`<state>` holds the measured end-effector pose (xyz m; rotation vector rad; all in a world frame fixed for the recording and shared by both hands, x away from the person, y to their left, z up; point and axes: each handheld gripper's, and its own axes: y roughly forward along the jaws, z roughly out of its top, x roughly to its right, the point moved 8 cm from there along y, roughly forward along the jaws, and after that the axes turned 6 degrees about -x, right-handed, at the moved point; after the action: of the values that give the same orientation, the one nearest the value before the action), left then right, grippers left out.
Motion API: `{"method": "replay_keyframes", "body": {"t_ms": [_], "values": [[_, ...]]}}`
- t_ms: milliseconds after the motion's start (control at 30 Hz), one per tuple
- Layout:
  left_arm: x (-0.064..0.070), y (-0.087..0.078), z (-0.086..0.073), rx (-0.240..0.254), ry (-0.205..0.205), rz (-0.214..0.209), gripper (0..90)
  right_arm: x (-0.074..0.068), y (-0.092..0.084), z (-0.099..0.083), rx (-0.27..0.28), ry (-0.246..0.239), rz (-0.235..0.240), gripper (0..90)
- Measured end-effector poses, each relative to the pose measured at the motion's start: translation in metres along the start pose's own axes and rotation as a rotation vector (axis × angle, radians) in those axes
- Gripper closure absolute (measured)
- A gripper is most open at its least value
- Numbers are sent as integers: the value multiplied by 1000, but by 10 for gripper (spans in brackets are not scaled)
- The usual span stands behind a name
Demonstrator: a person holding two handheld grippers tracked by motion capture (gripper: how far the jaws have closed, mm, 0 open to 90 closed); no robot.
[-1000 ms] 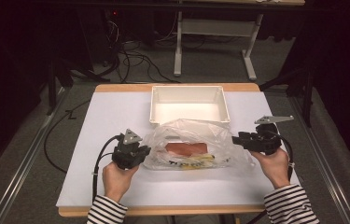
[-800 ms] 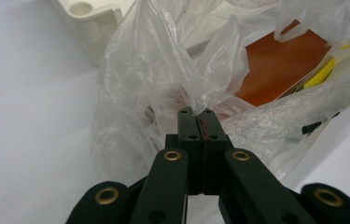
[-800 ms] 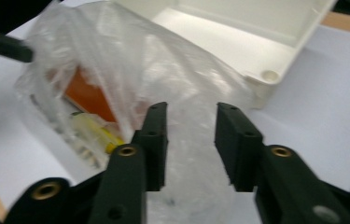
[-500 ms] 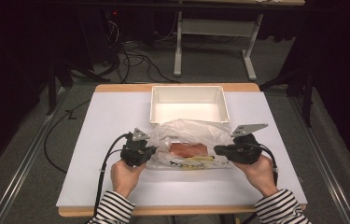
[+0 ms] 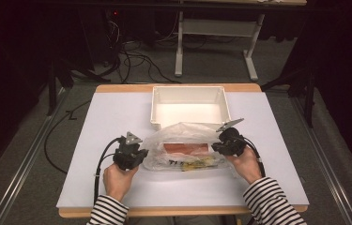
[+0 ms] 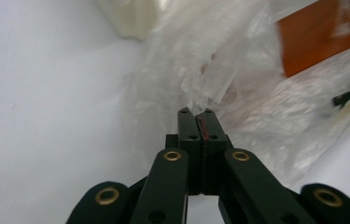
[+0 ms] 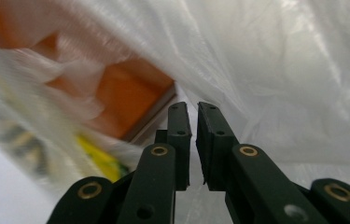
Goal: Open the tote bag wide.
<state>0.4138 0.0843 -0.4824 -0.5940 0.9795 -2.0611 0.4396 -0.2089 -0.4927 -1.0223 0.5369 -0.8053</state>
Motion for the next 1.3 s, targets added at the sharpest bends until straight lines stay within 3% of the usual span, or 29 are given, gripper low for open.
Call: {"method": "replay_keyframes", "body": {"t_ms": [33, 233, 333, 400, 600, 733, 900, 1067, 1300], "values": [[-9, 1, -7, -16, -21, 12, 900, 5, 5, -2, -26, 16, -3, 861], [-26, 6, -22, -67, -60, 21, 900, 11, 13, -8, -58, 35, 13, 865], [-27, 3, -21, -46, -75, 13, 887, 7, 13, -7, -54, 31, 17, 859], [-23, -3, -18, -16, -80, -4, 860, 3, 12, -7, -46, 28, 25, 858], [-3, -30, -7, 42, -42, -27, 730, -5, 10, -8, -24, 6, 42, 857], [12, -42, 2, 50, 0, -27, 650, -9, 9, -6, -19, 1, 47, 859], [32, -51, 11, 75, 29, -47, 622, -13, 9, -6, -20, -17, 54, 874], [45, -52, 28, 88, 47, -69, 601, -13, 10, -6, -29, -17, 54, 877], [56, -25, 56, 36, 63, -82, 586, -15, 10, -5, -34, -23, 49, 881]]}}
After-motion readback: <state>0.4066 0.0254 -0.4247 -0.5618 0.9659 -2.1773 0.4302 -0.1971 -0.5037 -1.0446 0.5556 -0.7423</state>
